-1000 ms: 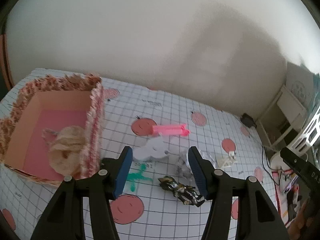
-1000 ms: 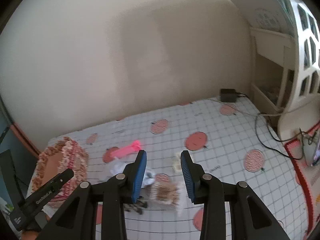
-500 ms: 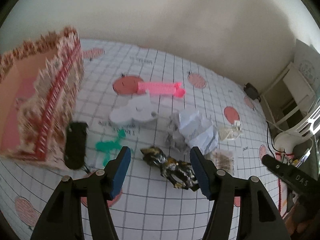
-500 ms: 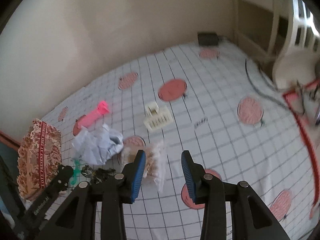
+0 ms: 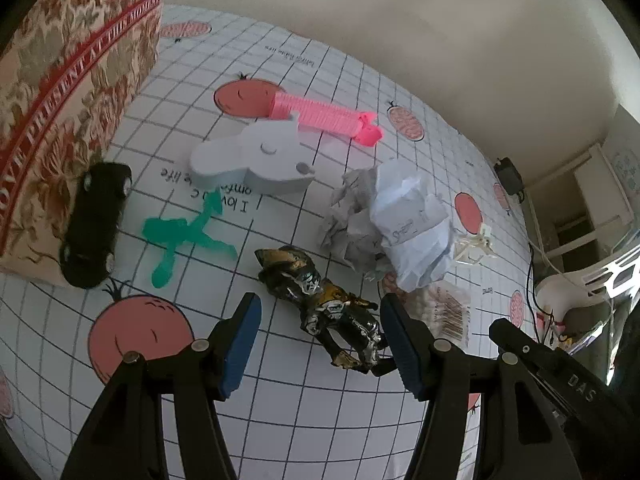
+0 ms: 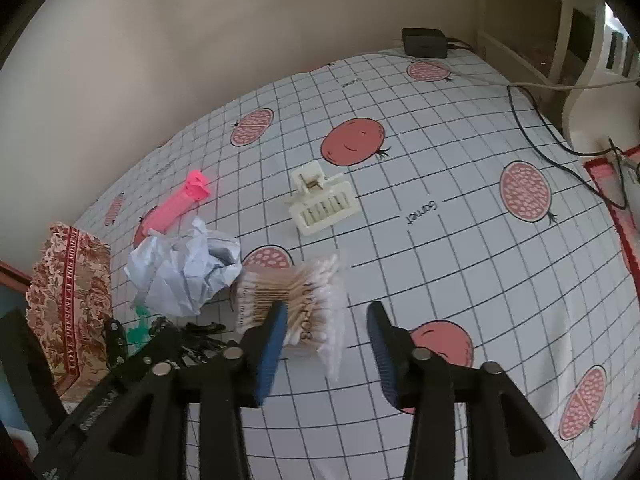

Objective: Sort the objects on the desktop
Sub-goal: 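Lower the left gripper around the gold robot figure while the right nears the swab bag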

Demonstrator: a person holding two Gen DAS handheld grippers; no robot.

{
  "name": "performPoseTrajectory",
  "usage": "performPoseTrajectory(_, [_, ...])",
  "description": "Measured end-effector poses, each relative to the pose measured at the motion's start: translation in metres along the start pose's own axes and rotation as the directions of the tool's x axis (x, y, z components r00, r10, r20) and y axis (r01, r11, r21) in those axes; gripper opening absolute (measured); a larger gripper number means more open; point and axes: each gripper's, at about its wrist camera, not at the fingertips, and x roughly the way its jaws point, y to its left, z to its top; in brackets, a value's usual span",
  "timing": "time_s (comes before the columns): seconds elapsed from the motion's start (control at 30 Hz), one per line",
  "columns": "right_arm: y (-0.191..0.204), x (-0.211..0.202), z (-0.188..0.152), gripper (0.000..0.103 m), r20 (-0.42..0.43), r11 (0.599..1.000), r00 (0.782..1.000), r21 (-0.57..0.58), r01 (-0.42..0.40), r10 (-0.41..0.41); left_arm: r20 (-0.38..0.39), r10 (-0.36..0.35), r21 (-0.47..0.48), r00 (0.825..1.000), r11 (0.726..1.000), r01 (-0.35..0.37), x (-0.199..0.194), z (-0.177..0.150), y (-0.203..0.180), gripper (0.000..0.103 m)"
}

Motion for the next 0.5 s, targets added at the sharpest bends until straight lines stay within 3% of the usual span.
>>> performPoseTrajectory(0.07, [0.0, 0.004, 0.0, 0.066, -0.013, 1.0, 1.0, 0.012, -0.024, 0.025, -0.011, -0.003, -0.01, 1.0, 1.0, 0.003, 0.004, -0.001, 0.0, 0.063])
performPoseTrajectory(0.27, [0.0, 0.015, -0.001, 0.07, -0.033, 0.998, 0.999, 0.046, -0.036, 0.038, -0.032, -0.011, -0.024, 0.999, 1.0, 0.011, 0.01, 0.0, 0.002, 0.063])
performPoseTrajectory(0.43, [0.006, 0.021, -0.002, 0.087, -0.035, 0.998, 0.998, 0.033, -0.058, 0.059, -0.03, -0.008, -0.022, 1.0, 1.0, 0.007, 0.011, 0.0, 0.001, 0.064])
performPoseTrajectory(0.5, [0.009, 0.024, -0.004, 0.096, -0.036, 0.998, 0.998, 0.021, -0.059, 0.06, -0.029, -0.007, -0.014, 1.0, 1.0, 0.007, 0.012, 0.0, -0.001, 0.068])
